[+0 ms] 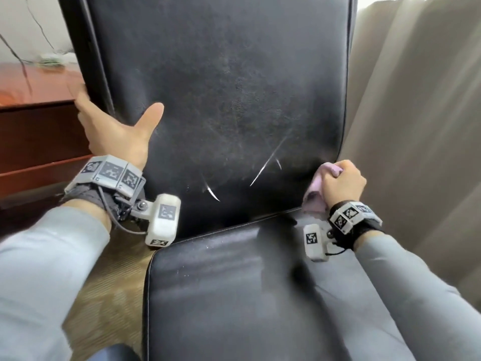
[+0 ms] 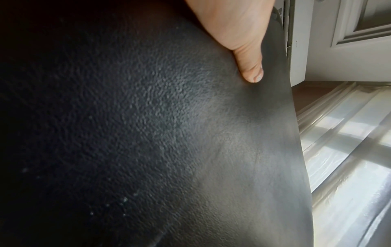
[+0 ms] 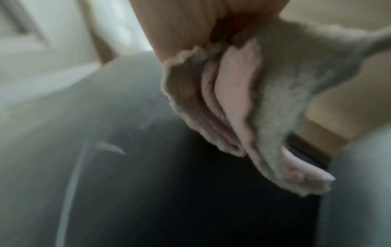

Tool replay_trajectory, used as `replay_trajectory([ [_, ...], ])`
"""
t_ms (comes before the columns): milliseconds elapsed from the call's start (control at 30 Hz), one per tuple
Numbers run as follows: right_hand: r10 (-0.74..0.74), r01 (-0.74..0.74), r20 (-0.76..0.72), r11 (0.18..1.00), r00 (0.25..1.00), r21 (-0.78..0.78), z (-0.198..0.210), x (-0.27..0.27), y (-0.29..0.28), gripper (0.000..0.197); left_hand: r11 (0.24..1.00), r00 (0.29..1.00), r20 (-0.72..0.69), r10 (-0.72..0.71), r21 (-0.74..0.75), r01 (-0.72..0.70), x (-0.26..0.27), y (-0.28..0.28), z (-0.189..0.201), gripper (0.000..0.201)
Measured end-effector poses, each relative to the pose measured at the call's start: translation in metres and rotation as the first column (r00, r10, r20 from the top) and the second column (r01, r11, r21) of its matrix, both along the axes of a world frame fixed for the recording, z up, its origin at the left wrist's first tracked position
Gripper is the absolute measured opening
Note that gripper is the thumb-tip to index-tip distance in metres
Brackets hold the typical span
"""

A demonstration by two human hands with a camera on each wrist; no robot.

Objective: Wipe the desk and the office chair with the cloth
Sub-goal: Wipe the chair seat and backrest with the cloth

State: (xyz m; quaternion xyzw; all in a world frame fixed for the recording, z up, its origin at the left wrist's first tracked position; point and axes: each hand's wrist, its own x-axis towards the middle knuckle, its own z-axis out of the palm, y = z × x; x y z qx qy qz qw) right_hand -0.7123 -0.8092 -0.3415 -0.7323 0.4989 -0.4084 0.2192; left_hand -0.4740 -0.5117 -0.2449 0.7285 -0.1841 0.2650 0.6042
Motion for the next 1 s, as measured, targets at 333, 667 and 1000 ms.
replay_trajectory([
  [333,0.274,-0.248,0.336,0.961,0.901,-0.120,0.002,0.084,0.102,0.004,1.000,1.000,0.014,0.015,0.006,-0.015,0.001,-0.003,-0.002,0.110],
  [667,-0.104,0.077,0.323,0.993,0.941,0.093,0.015,0.048,0.046,0.016,1.000,1.000,0.011,0.010,0.006,-0.010,0.000,-0.004,0.000,0.111],
  [1000,0.158,-0.128,0.257,0.983,0.953,-0.129,0.028,0.066,0.077,0.006,1.000,1.000,-0.011,-0.003,0.022,0.003,0.000,0.001,0.002,0.111],
])
